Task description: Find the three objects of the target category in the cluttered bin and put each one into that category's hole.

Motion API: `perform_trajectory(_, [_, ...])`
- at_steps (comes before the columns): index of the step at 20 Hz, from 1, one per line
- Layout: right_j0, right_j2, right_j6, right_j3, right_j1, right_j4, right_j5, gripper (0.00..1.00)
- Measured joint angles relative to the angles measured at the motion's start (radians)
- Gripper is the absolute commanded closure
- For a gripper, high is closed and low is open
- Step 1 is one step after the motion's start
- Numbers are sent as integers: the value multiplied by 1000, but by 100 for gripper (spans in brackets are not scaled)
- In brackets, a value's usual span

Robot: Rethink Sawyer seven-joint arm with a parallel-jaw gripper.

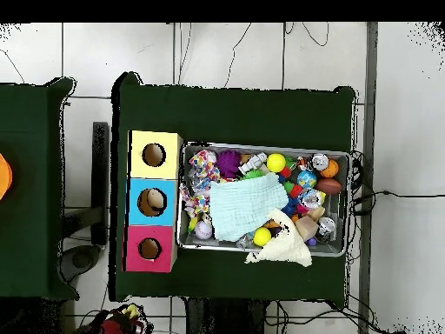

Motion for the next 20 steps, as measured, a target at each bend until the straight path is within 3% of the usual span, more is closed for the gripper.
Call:
perform_trajectory(5, [57, -59, 0, -51, -7, 2, 36, 100])
perform_trajectory(11, [47, -116, 0, -91, -47, -36, 137, 100])
perform_trajectory(14, [52, -166, 0, -116, -86, -86, 241, 100])
perform_trajectory(16, [54, -210, 0, -144, -129, -142, 361, 100])
perform_trajectory(18, [53, -217, 0, -149, -138, -152, 382, 100])
perform_trajectory(20, [40, -239, 0, -165, -181, -196, 469, 100])
